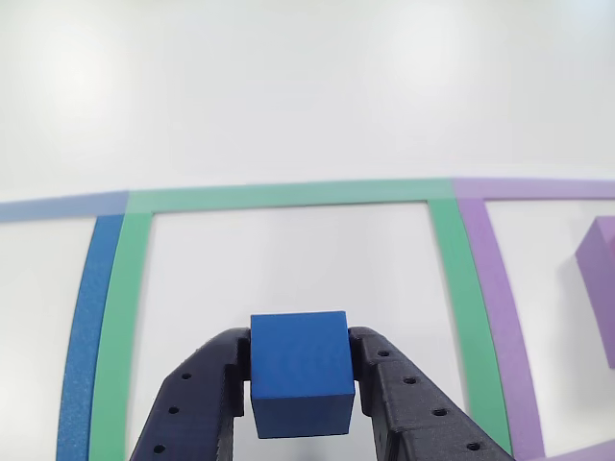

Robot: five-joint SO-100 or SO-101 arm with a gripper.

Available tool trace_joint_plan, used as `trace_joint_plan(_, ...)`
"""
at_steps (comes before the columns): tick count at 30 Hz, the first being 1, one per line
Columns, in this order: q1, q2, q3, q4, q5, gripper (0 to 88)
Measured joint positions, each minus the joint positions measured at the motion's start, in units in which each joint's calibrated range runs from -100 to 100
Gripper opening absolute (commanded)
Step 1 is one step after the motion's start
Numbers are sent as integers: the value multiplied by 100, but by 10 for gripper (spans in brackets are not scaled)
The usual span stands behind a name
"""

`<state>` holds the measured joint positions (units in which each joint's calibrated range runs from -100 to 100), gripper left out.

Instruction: Tower of hanoi

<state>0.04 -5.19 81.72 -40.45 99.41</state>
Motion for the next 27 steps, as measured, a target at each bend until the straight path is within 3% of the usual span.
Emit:
trace_joint_plan(14,-33,1300,-540,-931,0,56)
trace_joint_plan(27,-33,1629,-644,-1212,0,221)
